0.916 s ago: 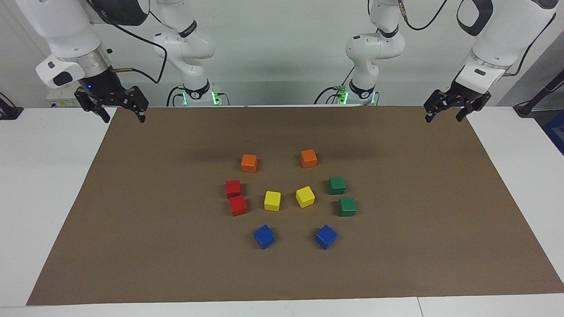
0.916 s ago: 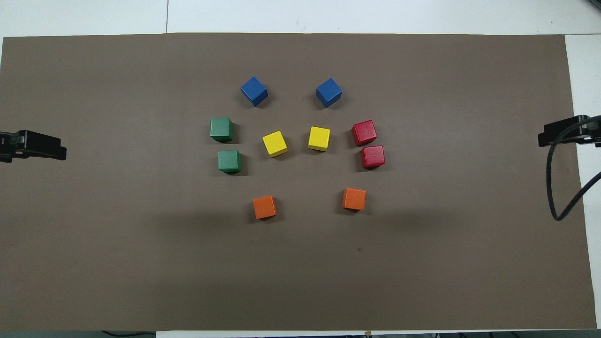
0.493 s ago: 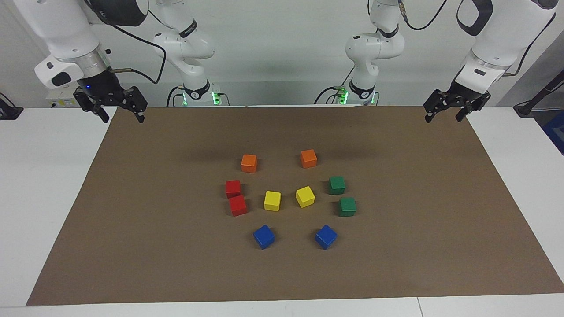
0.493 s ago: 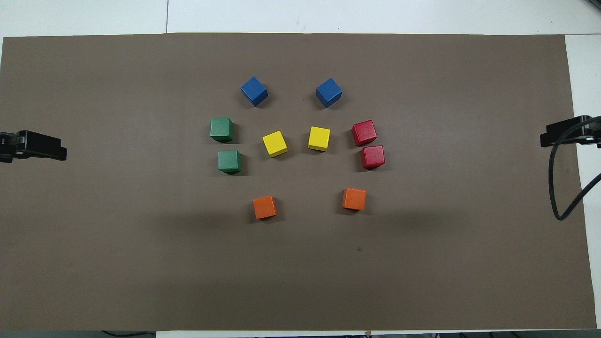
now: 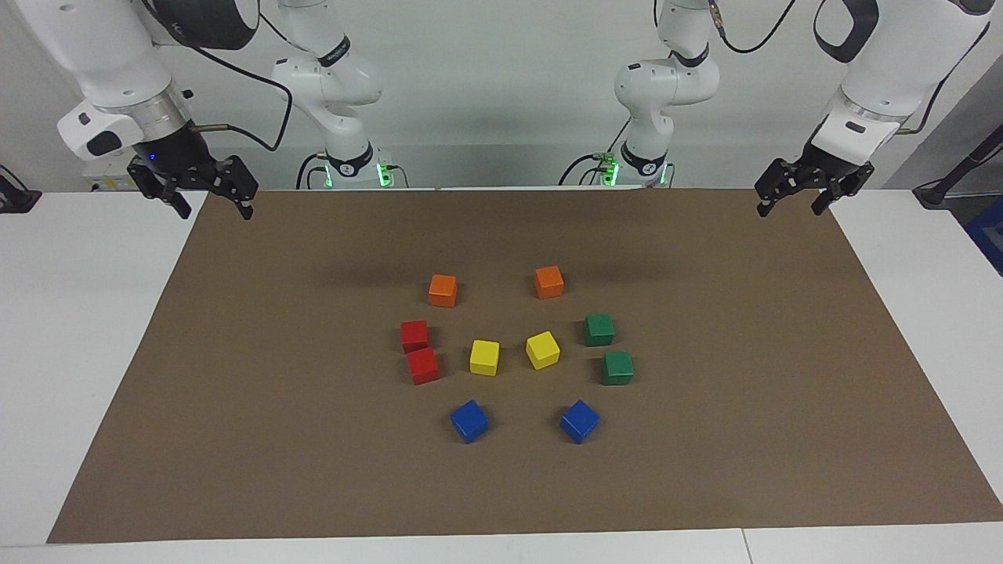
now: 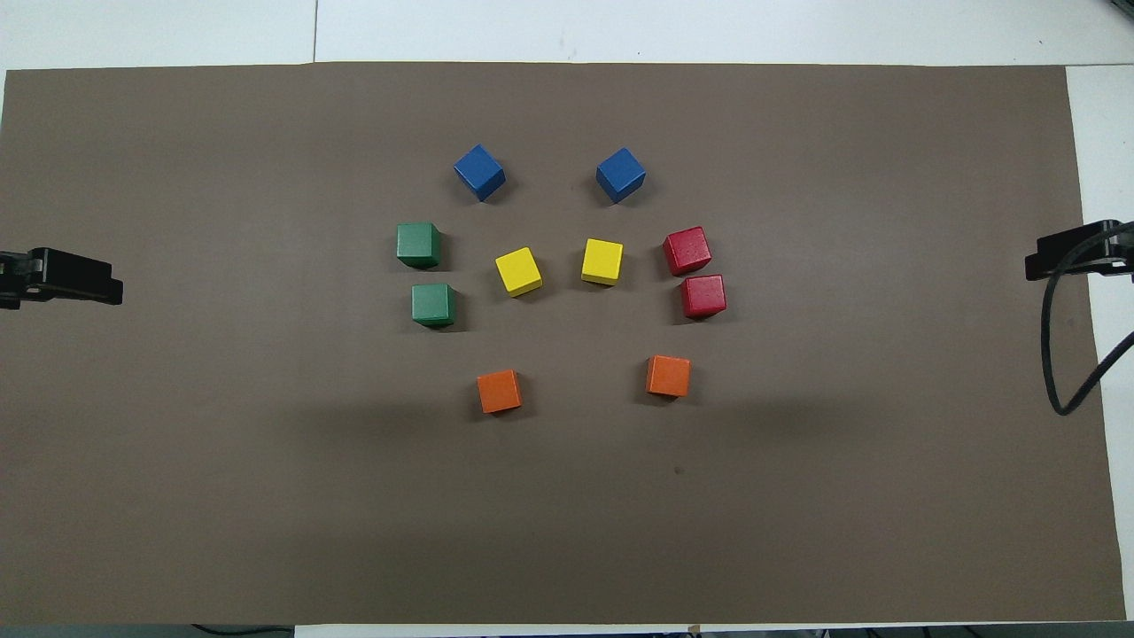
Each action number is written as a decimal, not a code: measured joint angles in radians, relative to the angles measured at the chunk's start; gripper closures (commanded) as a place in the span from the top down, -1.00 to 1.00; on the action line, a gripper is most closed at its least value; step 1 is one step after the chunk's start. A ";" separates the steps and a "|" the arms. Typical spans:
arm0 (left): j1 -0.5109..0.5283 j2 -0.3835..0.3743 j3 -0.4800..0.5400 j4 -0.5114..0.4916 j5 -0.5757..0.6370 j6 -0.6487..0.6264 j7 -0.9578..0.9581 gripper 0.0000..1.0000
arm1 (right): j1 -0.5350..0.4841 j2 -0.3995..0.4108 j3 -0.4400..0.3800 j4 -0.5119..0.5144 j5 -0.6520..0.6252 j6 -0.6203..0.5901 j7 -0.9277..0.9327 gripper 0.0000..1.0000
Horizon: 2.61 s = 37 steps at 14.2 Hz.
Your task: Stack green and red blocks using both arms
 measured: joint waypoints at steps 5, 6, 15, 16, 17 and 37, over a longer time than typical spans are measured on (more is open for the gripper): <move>-0.074 -0.008 -0.015 -0.031 -0.001 0.063 -0.023 1.00 | 0.081 0.001 0.019 -0.037 0.001 0.044 0.073 1.00; -0.101 -0.009 -0.017 -0.034 -0.002 0.067 -0.041 1.00 | 0.126 0.004 0.022 -0.061 0.001 0.083 0.105 1.00; -0.230 -0.014 -0.020 -0.212 -0.016 0.207 -0.073 1.00 | 0.338 0.222 0.027 -0.146 0.000 0.385 0.246 1.00; -0.252 -0.009 -0.021 -0.239 -0.017 0.241 -0.091 1.00 | 0.350 0.235 0.027 -0.151 0.000 0.391 0.247 1.00; -0.279 0.003 -0.021 -0.258 -0.017 0.273 -0.122 1.00 | 0.358 0.245 0.027 -0.161 0.000 0.396 0.247 1.00; -0.403 0.370 -0.018 -0.294 -0.018 0.707 -0.414 1.00 | 0.394 0.361 0.026 -0.300 0.001 0.661 0.289 1.00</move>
